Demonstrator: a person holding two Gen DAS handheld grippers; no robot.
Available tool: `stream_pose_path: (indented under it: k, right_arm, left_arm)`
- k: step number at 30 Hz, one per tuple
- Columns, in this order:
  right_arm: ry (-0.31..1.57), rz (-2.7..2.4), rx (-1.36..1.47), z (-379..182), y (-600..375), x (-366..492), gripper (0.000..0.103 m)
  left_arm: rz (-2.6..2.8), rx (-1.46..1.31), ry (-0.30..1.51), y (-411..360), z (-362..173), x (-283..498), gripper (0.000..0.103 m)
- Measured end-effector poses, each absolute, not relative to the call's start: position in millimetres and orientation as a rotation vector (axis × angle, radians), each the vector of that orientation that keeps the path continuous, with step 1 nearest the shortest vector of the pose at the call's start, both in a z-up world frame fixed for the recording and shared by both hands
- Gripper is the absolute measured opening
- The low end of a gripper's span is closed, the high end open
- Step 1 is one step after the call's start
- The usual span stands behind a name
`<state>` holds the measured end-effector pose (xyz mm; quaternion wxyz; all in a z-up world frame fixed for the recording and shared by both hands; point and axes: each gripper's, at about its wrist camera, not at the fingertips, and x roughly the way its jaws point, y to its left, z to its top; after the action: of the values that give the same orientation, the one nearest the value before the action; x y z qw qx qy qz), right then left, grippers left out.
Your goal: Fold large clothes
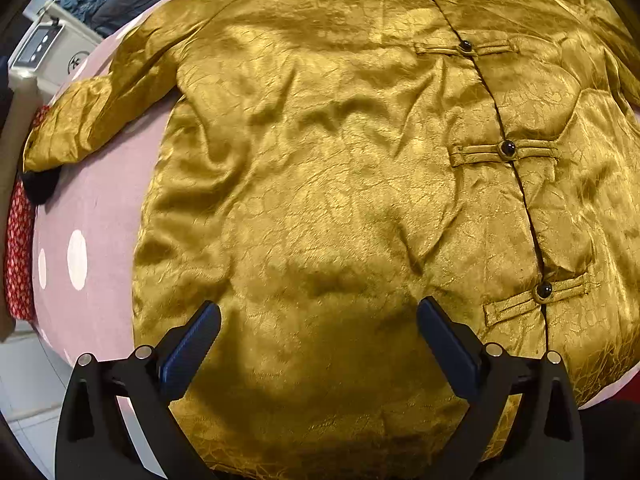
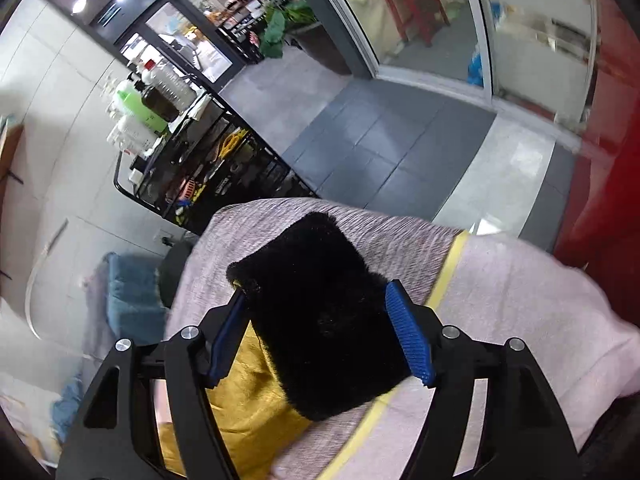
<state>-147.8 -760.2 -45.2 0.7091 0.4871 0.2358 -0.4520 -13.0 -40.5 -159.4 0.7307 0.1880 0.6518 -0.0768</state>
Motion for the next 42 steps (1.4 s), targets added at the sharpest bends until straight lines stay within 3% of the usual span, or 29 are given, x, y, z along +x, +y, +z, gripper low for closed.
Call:
stream_pose_path:
  k: [6,7,8,9,12,19,22,24,26,31,35,42]
  right_arm:
    - [0.55,-1.026,0.863,-42.8,-734.9,-159.8,0.069]
    - [0.59,-0.995,0.831,-43.7,-736.4,-154.2,0.057]
    - [0.629,-0.961,0.794,-43.6,-738.2,-148.5,0.031]
    - [0.673,-0.931,0.746,-40.0,-739.0,-139.2,0.022]
    - [0.718,-0.897,0.667,-29.9,-748.3,-117.2,0.014]
    - [0.841,-0.885,0.663,-37.2,-795.5,-46.6,0.013]
    - [0.906,-0.886,0.753,-59.5,-815.3,-21.4,0.024]
    - [0.94,-0.883,0.748,-75.6,-818.3,-8.0,0.055]
    - [0.985,-0.898,0.691,-87.0,-815.2,3.4,0.069]
    - [1.013,-0.891,0.577,-88.7,-798.9,14.2,0.07]
    - [0.872,-0.874,0.587,-56.8,-782.2,-3.2,0.08]
    - [0.729,-0.834,0.709,-22.6,-752.6,-57.1,0.081]
  left_arm:
    - [-0.149,0.412,1.452,-38.9,-161.3,-14.1,0.097]
    - [-0.157,0.421,1.452,-41.1,-161.3,-15.6,0.097]
    - [-0.165,0.429,1.45,-43.8,-160.9,-16.5,0.097]
    - [-0.174,0.438,1.448,-47.6,-160.3,-17.9,0.097]
    - [-0.199,0.466,1.444,-58.8,-158.9,-20.5,0.097]
    - [-0.189,0.44,1.434,-70.1,-148.5,-31.2,0.097]
    - [-0.15,0.394,1.439,-59.1,-143.2,-34.1,0.097]
    - [-0.123,0.368,1.445,-57.2,-138.7,-43.0,0.097]
    - [-0.093,0.349,1.452,-51.7,-135.6,-50.0,0.097]
    - [-0.053,0.314,1.431,-44.6,-122.8,-66.2,0.097]
    - [-0.069,0.319,1.366,-57.4,-108.9,-73.4,0.097]
    - [-0.175,0.348,1.304,-97.4,-97.9,-54.2,0.097]
